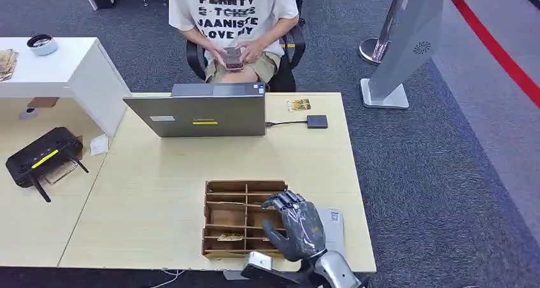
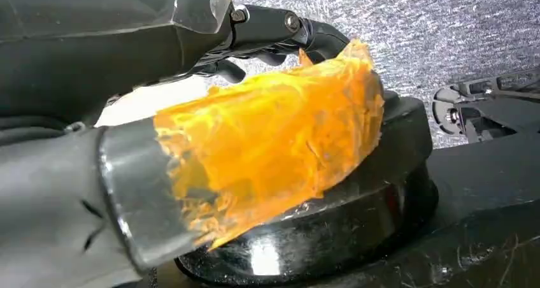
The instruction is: Pass the card to the sensor for recognition and then transmit it.
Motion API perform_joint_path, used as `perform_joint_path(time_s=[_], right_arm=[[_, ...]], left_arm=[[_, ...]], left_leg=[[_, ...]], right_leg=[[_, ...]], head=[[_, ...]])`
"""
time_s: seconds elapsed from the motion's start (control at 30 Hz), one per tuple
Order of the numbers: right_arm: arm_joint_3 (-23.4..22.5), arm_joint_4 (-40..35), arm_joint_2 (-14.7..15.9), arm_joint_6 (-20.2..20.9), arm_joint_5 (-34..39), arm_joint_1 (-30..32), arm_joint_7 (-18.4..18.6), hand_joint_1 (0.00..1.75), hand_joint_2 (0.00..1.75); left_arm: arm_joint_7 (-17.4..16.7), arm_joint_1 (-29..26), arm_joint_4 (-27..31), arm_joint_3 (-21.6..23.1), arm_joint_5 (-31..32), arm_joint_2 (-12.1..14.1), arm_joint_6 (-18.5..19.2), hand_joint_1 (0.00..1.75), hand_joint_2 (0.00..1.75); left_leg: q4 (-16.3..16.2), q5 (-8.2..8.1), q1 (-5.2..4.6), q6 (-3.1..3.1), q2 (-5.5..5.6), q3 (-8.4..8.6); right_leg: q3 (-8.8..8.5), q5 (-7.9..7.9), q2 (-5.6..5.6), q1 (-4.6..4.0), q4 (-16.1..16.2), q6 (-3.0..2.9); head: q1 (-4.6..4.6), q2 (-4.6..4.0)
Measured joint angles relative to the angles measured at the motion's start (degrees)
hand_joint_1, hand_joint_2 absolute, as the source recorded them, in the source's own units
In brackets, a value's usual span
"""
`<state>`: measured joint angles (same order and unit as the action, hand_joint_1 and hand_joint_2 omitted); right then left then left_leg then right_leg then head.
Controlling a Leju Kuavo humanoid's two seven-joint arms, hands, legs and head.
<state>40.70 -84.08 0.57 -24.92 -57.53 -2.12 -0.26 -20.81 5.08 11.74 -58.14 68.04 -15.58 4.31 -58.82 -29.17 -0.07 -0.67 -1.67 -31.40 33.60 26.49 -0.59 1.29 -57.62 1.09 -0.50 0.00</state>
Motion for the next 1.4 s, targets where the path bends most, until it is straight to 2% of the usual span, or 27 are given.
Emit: perform_joint_path(time_s=[0.13, 0.2, 0.47, 0.93, 1.03, 1.17, 1.4], right_arm=[[-0.3, 0.3, 0.0, -0.3, -1.0, -0.1, 0.7, 0.93, 1.75], [-0.5, 0.3, 0.0, -0.3, -1.4, -0.1, 0.7, 0.86, 1.75], [-1.3, 0.3, -0.3, -0.3, -2.2, -0.1, 0.9, 0.91, 1.75], [-1.6, 1.1, -0.5, -0.5, -4.9, -0.4, 2.3, 0.87, 1.75], [-1.6, 1.4, -0.5, -0.5, -5.0, -0.5, 2.6, 0.86, 1.75], [-1.6, 2.1, -0.6, -0.5, -5.2, -0.6, 2.7, 0.73, 1.75], [-1.6, 3.3, -0.9, -0.5, -5.4, -1.2, 3.3, 0.79, 1.75]], left_arm=[[0.0, 0.0, 0.0, 0.0, 0.0, 0.0, 0.1, 0.0, 0.0], [0.0, 0.0, 0.0, 0.0, 0.0, 0.1, 0.2, 0.0, 0.0], [0.2, 0.0, 0.0, 0.0, 0.0, 0.2, 0.3, 0.0, 0.0], [0.2, 0.0, 0.0, 0.0, 0.1, 0.2, 0.3, 0.0, 0.0], [0.2, 0.0, 0.0, 0.0, 0.1, 0.2, 0.3, 0.0, 0.0], [0.2, 0.0, 0.0, 0.0, 0.1, 0.2, 0.3, 0.0, 0.0], [0.2, 0.0, 0.0, 0.0, 0.2, 0.2, 0.4, 0.0, 0.0]], left_leg=[[0.0, 0.0, 0.0, 0.0, 0.0, 0.0], [0.0, 0.0, 0.0, 0.0, 0.0, 0.0], [0.0, 0.0, 0.0, 0.0, 0.0, 0.0], [0.0, 0.0, 0.0, 0.0, 0.0, 0.0], [0.0, 0.0, 0.0, 0.0, 0.0, 0.0], [0.0, 0.0, 0.0, 0.0, 0.0, 0.0], [0.0, 0.0, 0.0, 0.0, 0.0, 0.0]], right_leg=[[0.0, 0.0, 0.0, 0.0, 0.0, 0.0], [0.0, 0.0, 0.0, 0.0, 0.0, 0.0], [0.0, 0.0, 0.0, 0.0, 0.0, 0.0], [0.0, 0.0, 0.0, 0.0, 0.0, 0.0], [0.0, 0.0, 0.0, 0.0, 0.0, 0.0], [0.0, 0.0, 0.0, 0.0, 0.0, 0.0], [0.0, 0.0, 0.0, 0.0, 0.0, 0.0]], head=[[0.0, 0.0], [0.0, 0.0], [0.0, 0.0], [0.0, 0.0], [0.0, 0.0], [0.0, 0.0], [0.0, 0.0]])
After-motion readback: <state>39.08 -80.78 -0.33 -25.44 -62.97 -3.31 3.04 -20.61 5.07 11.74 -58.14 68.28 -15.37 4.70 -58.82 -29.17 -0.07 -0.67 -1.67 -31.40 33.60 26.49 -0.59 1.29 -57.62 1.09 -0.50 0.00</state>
